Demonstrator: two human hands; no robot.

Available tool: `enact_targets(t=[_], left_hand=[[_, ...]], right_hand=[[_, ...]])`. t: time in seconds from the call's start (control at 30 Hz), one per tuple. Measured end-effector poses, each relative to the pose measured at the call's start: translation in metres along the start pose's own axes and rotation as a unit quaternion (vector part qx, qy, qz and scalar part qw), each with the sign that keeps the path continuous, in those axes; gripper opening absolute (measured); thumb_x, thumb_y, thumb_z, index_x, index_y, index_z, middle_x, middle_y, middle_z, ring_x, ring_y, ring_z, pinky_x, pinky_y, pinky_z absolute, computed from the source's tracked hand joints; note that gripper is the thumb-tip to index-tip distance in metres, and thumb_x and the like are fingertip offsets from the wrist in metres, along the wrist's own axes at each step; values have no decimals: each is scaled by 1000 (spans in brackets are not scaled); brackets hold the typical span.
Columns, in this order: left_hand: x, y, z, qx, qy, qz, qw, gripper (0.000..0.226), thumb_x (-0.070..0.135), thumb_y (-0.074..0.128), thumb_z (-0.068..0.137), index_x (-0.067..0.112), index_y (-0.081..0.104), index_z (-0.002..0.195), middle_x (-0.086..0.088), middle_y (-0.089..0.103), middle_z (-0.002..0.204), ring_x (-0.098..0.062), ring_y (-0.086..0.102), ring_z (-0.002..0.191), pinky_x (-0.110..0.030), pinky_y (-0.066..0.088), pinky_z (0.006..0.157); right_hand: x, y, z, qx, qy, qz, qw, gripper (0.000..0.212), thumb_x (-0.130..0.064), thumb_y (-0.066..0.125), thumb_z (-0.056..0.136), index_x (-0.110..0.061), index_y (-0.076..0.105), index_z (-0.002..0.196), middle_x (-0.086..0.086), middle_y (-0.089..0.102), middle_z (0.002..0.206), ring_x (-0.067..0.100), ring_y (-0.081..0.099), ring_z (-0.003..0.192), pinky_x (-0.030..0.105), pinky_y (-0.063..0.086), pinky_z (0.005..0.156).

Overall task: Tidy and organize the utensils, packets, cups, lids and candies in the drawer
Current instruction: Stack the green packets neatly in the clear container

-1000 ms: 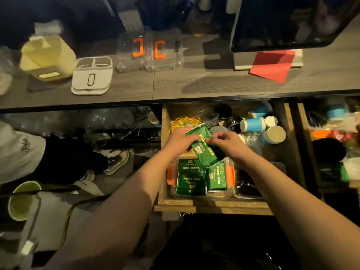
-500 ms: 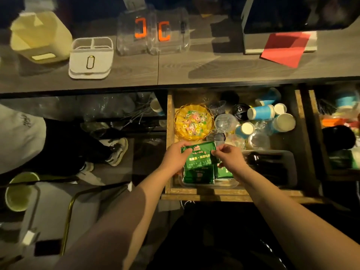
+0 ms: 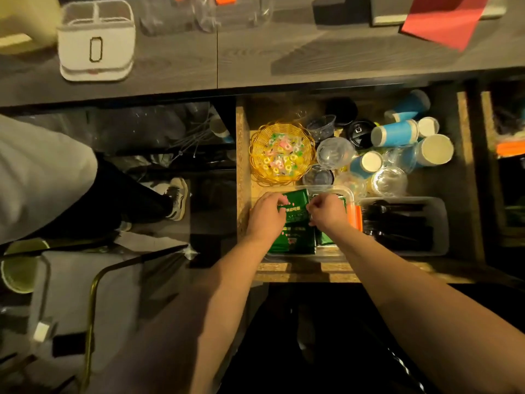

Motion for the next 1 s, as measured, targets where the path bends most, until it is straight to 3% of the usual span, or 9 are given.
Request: enact_targets(t=[0.1,0.2,0.27,0.37,0.47,0.6,0.7,1.0], left_hand=[[-6,7,6,-32,43,49,997,27,10,57,98,19,65,122,2,56,133,-17,59,87,-30,49,83],[-11,22,8,-114,74,132,982,39,11,50,102,18,56,139,-2,46,148,-24,53,125,-37,43,107],[-14,30,7,-142,78,191,968,43,12,47,103,17,50,145,-7,39,154,-29,41,138,-43,32,117],[-14,31,7,-123,76,202,969,40,13,45,103,15,56,141,-9,44,147,-29,46,133,-44,34,115],[-14,33,8,-120,79,214,966,36,15,44,103,12,62,134,-8,55,130,-25,49,123,-42,36,111],[-11,32,10,-151,52,212,964,32,21,45,104,5,66,123,-10,59,123,-27,58,115,-39,46,102],[-1,20,9,-131,50,189,972,36,26,47,103,7,64,129,-10,60,129,-28,59,116,-40,48,99],[63,-12,2,-69,134,89,985,33,31,49,103,19,62,131,-1,58,133,-21,57,119,-34,47,95]], right_hand=[[2,3,6,24,-36,-50,998,11,-9,62,92,-6,67,83,13,67,80,33,67,75,47,58,71],[1,-3,8,31,-139,-205,968,13,-18,66,90,-6,64,93,10,65,90,28,61,82,39,52,70],[0,-1,6,13,-249,-275,929,15,-17,65,90,-5,62,99,10,61,97,29,59,88,38,49,72],[5,14,2,-51,-337,-371,864,22,-20,56,94,-7,67,107,10,64,104,31,55,102,40,45,84],[8,19,1,-32,-333,-423,842,27,-26,48,97,-14,68,111,5,65,110,29,50,109,39,38,88],[3,19,-4,-26,-313,-402,860,29,-25,48,96,-13,69,111,6,66,112,29,49,111,40,37,90],[-1,7,-12,-5,-298,-341,892,29,-25,52,94,-12,68,114,7,65,112,29,51,109,42,42,89],[-3,-71,-38,105,-255,-208,939,23,-18,62,91,-11,65,113,8,60,113,28,54,107,39,47,87]])
Point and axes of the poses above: each hand's wrist, its own z-axis towards the middle knuckle, its own y-axis out of the palm, x = y × z, the point moved 4 cm from there along z, towards the middle knuckle
